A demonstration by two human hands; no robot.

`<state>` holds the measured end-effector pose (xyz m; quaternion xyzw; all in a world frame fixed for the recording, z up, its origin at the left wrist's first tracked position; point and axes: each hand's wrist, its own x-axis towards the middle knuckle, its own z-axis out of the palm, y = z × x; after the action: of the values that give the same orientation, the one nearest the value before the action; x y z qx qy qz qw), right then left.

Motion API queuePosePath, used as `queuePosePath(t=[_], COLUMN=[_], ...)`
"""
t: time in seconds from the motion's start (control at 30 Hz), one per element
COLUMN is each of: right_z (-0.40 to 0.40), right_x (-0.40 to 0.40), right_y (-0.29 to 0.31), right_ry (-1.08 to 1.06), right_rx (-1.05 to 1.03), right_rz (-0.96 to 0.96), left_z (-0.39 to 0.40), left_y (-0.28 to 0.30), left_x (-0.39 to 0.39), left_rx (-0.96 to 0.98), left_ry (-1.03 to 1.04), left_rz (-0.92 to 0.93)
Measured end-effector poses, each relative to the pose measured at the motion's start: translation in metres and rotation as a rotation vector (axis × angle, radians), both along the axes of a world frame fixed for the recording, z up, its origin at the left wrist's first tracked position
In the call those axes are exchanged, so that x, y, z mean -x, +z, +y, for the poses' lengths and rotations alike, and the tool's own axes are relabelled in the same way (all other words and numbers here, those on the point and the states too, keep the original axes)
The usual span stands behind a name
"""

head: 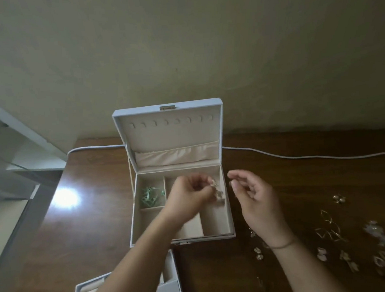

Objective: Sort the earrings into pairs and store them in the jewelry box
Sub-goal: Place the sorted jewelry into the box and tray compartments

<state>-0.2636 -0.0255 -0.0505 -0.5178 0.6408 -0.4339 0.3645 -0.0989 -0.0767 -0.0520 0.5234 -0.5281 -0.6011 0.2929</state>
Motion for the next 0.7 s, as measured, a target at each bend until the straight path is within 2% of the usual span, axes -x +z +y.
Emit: queuePosePath(t=[0.07,0.17,0.27,0.37,0.57,0.63,0.7], right_z=[-0.002,0.013,0.035,0.053,0.072,0.074,0.076], right_x=[0.004,0.026,0.051,0.071,0.093,0.095,0.096], right_y=[-0.003,-0.006,-0.011,-0.018,-0.019,-0.016,-0.013], right_ry=[-0.120,-0.257,-0.298,-0.327,-0.418,-0.426,-0.418], right_rx=[0.007,-0.021,-0.076,-0.150,-0.198,-0.189,-0.181], right_rz=[-0.013,0.032,0.126,0.206,0.228,0.225,0.229], left_z=[-0.023,-0.043,-0.041,-0.034,-0.045,-0.045,-0.040], left_y=[-0.014,-0.033,-0.045,-0.046,-0.033,-0.037,-0.045], left_x=[-0.008,-0.005,0.004,0.009,0.019,0.024,0.025], left_rx=[0.056,0.350,0.542,0.656,0.413,0.409,0.487], left_ry=[-0.053,-0.266,-0.411,-0.520,-0.570,-0.496,-0.413], left_rz=[-0.161,-0.578,-0.742,-0.881,-0.966,-0.997,-1.035])
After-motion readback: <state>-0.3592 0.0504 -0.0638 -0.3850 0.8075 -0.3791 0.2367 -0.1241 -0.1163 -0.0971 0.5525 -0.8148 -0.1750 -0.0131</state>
